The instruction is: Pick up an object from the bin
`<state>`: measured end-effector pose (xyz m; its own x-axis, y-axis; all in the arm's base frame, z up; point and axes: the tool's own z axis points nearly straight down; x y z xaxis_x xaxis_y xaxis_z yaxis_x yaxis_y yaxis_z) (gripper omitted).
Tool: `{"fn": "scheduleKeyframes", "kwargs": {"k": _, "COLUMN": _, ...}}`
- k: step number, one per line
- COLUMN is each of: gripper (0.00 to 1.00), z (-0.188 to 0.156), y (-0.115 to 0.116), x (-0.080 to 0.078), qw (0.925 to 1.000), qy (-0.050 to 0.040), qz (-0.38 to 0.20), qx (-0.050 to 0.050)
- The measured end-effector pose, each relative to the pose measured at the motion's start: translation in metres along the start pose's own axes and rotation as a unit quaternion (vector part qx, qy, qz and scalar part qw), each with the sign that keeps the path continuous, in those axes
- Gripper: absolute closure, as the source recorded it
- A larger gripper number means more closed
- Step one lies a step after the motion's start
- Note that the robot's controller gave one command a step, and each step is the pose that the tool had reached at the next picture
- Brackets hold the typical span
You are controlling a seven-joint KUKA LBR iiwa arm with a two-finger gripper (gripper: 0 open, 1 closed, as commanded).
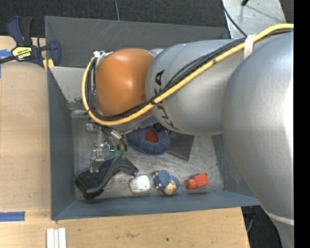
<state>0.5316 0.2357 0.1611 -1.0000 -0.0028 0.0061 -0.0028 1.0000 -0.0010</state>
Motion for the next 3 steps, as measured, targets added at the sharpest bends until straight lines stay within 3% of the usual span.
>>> {"fn": "scheduleKeyframes", "kwargs": {"k": 1, "gripper": 0.00, "z": 0.041, "y": -0.021, "x": 0.004, "qw": 0.9981, "qy": -0.0114, "qz": -0.061, "qx": -0.004}}
{"fn": "scheduleKeyframes", "kwargs": {"k": 2, "gripper": 0.00, "z": -0.006, "y": -0.088, "x": 0.042, "qw": 0.9910, "qy": -0.0038, "qz": -0.133, "qx": 0.001}}
{"fn": "scheduleKeyframes", "kwargs": {"k": 3, "gripper": 0.00, "z": 0.086, "y": -0.048, "x": 0.027, "qw": 0.9865, "qy": -0.0017, "qz": -0.163, "qx": 0.000}}
